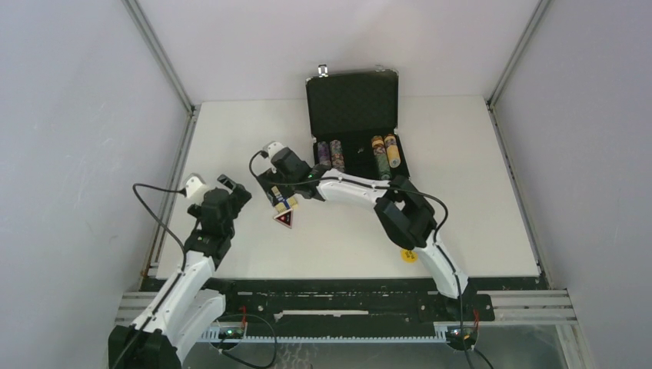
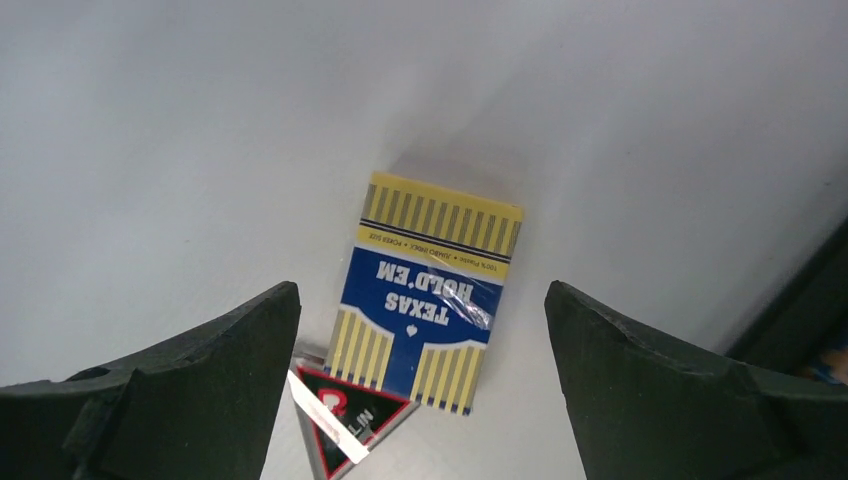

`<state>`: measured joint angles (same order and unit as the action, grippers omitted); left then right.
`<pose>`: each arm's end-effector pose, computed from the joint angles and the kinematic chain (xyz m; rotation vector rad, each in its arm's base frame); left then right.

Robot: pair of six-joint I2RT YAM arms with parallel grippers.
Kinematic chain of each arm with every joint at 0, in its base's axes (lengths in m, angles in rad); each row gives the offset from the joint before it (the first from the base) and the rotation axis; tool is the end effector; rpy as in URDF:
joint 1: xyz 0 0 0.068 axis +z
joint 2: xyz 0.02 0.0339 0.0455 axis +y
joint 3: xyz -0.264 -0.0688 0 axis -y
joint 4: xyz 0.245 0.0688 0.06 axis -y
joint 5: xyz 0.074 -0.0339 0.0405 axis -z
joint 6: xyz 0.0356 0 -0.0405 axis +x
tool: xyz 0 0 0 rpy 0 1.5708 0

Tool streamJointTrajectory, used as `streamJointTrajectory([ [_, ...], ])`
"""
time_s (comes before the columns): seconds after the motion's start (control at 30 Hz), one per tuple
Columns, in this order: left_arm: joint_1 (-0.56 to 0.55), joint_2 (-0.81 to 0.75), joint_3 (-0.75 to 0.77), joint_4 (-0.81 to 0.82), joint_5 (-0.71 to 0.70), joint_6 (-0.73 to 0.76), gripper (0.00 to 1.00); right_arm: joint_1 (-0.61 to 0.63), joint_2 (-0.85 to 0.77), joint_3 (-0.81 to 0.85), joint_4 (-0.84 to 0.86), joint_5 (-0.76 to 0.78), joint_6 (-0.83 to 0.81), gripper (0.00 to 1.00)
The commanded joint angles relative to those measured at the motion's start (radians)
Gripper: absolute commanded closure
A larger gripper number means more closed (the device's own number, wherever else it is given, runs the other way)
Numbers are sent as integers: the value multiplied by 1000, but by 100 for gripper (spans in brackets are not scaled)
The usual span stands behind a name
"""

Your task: Pack up texas hold em set

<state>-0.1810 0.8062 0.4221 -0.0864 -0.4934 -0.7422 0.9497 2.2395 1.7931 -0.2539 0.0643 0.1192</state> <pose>0.1809 -0.0160 0.2201 -0.8334 1.7990 -0.0934 0.3012 0.4169 0.1984 -0.9030 2.1341 0.4847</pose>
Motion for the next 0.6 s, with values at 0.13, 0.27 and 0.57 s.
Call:
streamJointTrajectory([
  [0.13, -2, -56, -72, 49, -23, -41, 0, 7, 105, 107, -86, 9, 68, 0],
  [0.27, -4, -44, -70, 63, -7, -39, 0, 10, 120, 95, -96, 3, 67, 0],
  [0.57, -4, 63, -28, 55, 61, -39, 2, 10, 47, -29, -34, 110, 73, 55],
])
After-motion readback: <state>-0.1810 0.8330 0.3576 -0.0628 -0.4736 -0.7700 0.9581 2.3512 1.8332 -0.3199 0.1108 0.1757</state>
